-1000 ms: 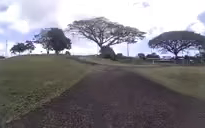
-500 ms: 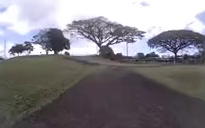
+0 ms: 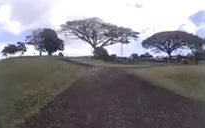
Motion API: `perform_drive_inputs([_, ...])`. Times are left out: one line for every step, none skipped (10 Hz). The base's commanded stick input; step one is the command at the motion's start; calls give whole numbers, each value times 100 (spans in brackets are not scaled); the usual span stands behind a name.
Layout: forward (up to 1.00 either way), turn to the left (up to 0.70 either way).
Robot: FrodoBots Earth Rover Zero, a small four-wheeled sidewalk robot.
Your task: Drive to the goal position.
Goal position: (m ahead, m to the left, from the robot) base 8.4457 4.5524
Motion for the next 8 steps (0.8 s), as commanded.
perform_drive_inputs([50, -9])
perform_drive_inputs([50, 0])
perform_drive_inputs([50, 0])
perform_drive_inputs([50, 0])
perform_drive_inputs([50, 0])
perform_drive_inputs([50, 0])
perform_drive_inputs([50, 0])
perform_drive_inputs([50, 0])
